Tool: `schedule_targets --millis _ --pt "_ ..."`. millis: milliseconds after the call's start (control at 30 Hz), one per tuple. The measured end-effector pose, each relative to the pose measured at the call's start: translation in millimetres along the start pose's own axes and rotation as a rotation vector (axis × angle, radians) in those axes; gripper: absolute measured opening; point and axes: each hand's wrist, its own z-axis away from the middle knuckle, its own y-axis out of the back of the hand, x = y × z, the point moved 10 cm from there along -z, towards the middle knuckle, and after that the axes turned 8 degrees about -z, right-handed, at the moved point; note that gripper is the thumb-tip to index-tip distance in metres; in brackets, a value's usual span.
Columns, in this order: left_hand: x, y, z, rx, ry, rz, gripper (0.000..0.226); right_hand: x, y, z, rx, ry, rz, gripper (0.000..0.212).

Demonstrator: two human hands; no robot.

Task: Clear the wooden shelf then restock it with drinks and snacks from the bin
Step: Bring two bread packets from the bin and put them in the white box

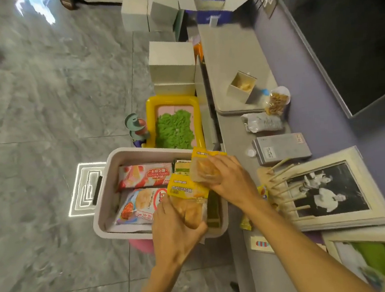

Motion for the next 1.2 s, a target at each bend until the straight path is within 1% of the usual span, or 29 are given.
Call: schedule_targets --millis 100,233,400,467,533,667,767,900,1067,1200 --pt "24 58 1 0.054 -0.050 0.014 0.109 -31 55 8 0.084 0.026 -0.028 0.082" --pt "85 162 9 0.116 -0.130 0.030 0.105 -95 158 19 0.221 0.051 -0.051 0.084" --pt "181 300 32 0.118 -0.303 0.035 0.107 -182 310 47 0.401 0.018 -0.085 0.085" --pt "218 349 46 0.123 -0.388 0.012 0.100 -212 363 65 0.489 0.021 -0.050 0.085" --pt "253 395 61 0.148 -0.472 0.000 0.093 -239 407 85 0.570 0.029 -0.015 0.084" --pt "311 454 87 0.101 -0.654 0.005 0.094 -285 465 128 0.663 0.022 0.076 0.084" --pt "345 473 102 0.077 -0.784 -0.026 0.087 -305 495 170 0.766 -0.027 0.141 0.083" --pt "389 464 142 0.013 -0.972 -0.043 0.082 -314 519 247 0.920 -0.173 0.230 0.080" --pt "434 411 231 -0.136 -1.172 -0.019 0.086 -306 527 373 1.014 -0.393 0.350 0.081" --pt "458 358 329 -0.283 -1.331 -0.013 0.092 -303 523 494 1.100 -0.597 0.425 0.080"
